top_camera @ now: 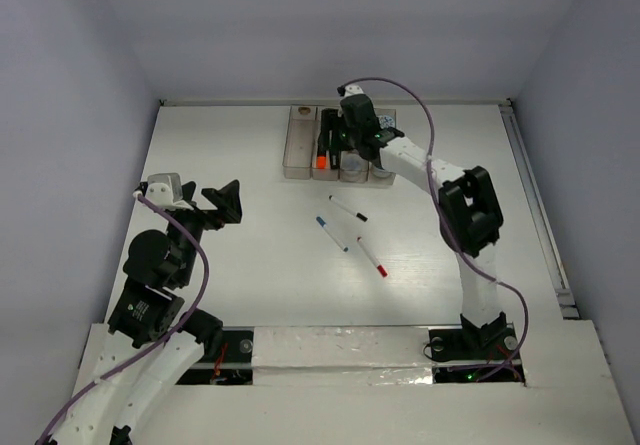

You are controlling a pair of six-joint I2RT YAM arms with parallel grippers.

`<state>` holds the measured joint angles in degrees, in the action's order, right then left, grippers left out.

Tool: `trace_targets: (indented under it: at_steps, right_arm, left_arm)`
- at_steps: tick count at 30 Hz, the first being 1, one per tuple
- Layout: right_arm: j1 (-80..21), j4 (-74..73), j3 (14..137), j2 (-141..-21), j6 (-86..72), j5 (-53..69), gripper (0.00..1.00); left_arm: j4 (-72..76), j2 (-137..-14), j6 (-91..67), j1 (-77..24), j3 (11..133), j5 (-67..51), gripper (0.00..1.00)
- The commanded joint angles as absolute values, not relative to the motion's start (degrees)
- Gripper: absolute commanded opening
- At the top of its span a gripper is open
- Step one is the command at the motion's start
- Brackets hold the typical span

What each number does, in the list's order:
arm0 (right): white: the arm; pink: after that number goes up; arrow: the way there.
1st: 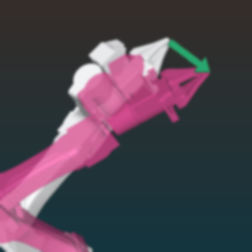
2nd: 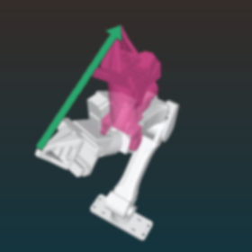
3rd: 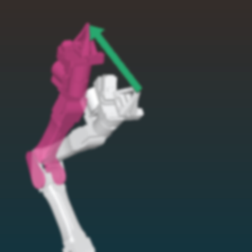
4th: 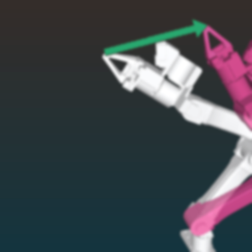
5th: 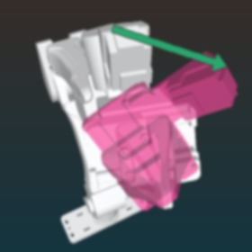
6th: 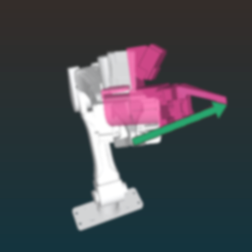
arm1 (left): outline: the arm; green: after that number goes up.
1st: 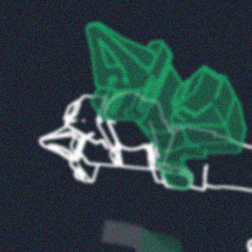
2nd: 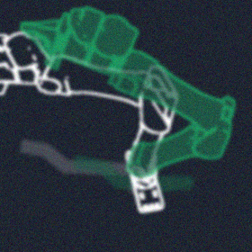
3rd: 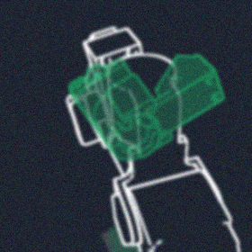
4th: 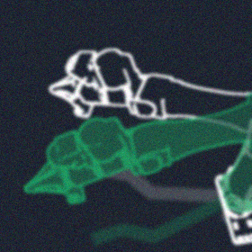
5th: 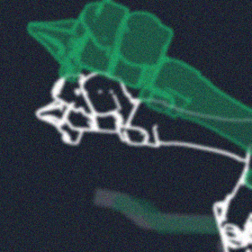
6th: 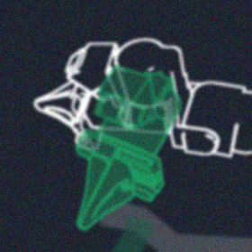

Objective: Sort the stationery into containers
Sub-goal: Pick up the pen from the center of the board.

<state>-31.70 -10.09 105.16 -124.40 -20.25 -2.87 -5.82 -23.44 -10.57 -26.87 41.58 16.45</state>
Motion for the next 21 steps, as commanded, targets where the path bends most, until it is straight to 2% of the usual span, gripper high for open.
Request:
trace_targets:
  at_steps: [1,3,8,11,17,20,21]
  right_arm:
    - [-34.71,-8.88,94.69,-111.4,-15.23,-0.44,0.66]
    - [-37.42,-10.36,85.31,-107.86,-13.98,0.34,0.62]
    - [-42.53,-15.98,71.65,-100.47,-12.3,2.11,0.58]
    - [-44.12,-18.19,68.65,-98.79,-12.92,1.05,0.6]
    - [-47.72,-21.09,70.3,-104.05,-12.65,-0.43,0.62]
    - [-48.25,-21.62,71.28,-107.39,-13.62,-4.74,0.58]
    - [-48.95,-21.71,71.98,-108.19,-13.71,-5.18,0.52]
  left_arm:
    - [-3.25,-23.91,-10.37,-26.54,41.31,15.73,0.99]
    - [-3.25,-23.99,-10.37,-26.54,41.31,15.65,0.99]
    - [-2.99,-24.43,-10.37,-26.54,41.4,15.12,0.99]
    - [-3.08,-24.78,-10.37,-26.54,41.57,14.85,0.99]
    - [-3.25,-24.35,-10.37,-26.54,41.31,15.03,0.99]
    - [-3.34,-23.91,-10.37,-26.54,41.31,15.03,0.99]
    - [-3.25,-23.91,-10.37,-26.54,41.31,15.12,0.99]
